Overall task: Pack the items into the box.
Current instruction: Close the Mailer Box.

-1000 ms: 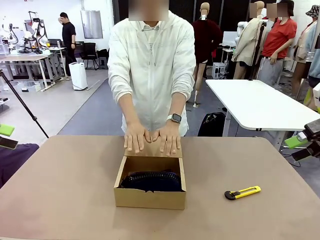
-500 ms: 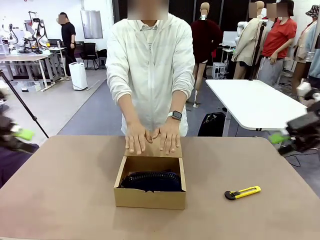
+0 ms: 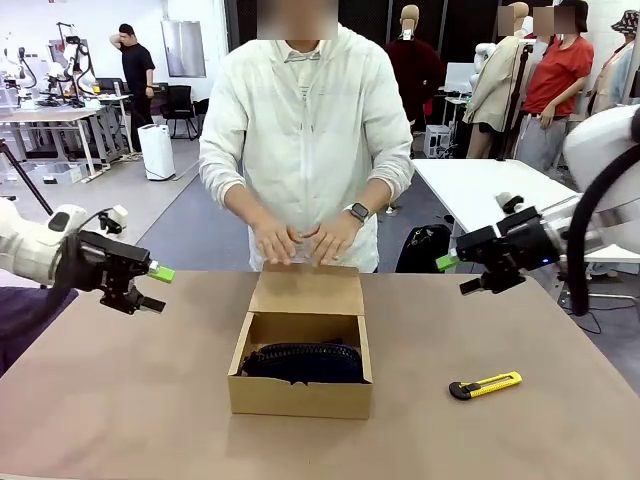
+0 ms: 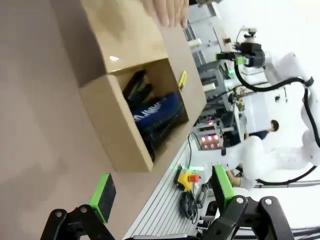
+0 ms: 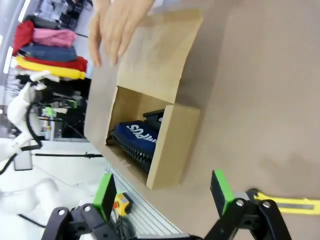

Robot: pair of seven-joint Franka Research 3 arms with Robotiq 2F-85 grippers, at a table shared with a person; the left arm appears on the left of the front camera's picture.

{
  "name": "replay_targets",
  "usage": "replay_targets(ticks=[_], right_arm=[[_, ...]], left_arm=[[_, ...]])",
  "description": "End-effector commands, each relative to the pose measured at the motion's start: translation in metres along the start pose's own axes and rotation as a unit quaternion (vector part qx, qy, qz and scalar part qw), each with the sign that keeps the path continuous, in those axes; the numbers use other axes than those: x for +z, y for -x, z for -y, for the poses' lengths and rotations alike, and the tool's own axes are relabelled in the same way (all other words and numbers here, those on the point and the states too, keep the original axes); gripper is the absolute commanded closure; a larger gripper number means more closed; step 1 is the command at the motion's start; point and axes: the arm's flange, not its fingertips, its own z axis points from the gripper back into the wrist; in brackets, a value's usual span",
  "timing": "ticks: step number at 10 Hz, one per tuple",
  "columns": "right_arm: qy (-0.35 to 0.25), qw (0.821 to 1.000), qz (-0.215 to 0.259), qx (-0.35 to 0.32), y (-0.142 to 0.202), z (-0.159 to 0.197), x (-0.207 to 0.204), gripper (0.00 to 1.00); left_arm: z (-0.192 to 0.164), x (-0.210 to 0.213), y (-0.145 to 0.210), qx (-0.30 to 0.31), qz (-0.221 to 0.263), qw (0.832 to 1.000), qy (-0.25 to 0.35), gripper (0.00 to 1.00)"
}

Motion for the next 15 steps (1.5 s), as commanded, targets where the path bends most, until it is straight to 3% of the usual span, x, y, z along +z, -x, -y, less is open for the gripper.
replay_targets(ticks=[1, 5, 7, 12, 13, 15], right_arm=[[0.003, 1.0, 0.012, 0.006, 0.008, -0.006, 0.017, 0.0], [0.003, 1.0, 0.009, 0.003, 0.001, -0.002, 0.01, 0.0], [-0.012, 0.999, 0.032, -0.007, -0.024, 0.009, -0.012, 0.0], [-0.03, 0.998, 0.045, -0.018, -0.082, 0.02, -0.093, 0.0], [-0.043, 0.997, 0.053, -0.03, -0.094, 0.023, -0.117, 0.0], [-0.052, 0.997, 0.009, -0.057, -0.103, 0.032, -0.151, 0.0]], left_arm=[[0.014, 0.005, 0.002, -0.018, -0.014, 1.0, 0.008, 0.0], [0.008, 0.0, 0.0, -0.009, -0.007, 1.0, 0.003, 0.0], [-0.018, -0.017, -0.038, 0.004, -0.014, 1.0, -0.019, 0.0], [-0.102, -0.084, -0.105, 0.067, -0.071, 0.993, 0.059, 0.0], [-0.12, -0.104, -0.114, 0.057, -0.028, 0.996, 0.057, 0.0], [-0.135, -0.127, -0.121, 0.015, 0.047, 0.993, 0.103, 0.0]])
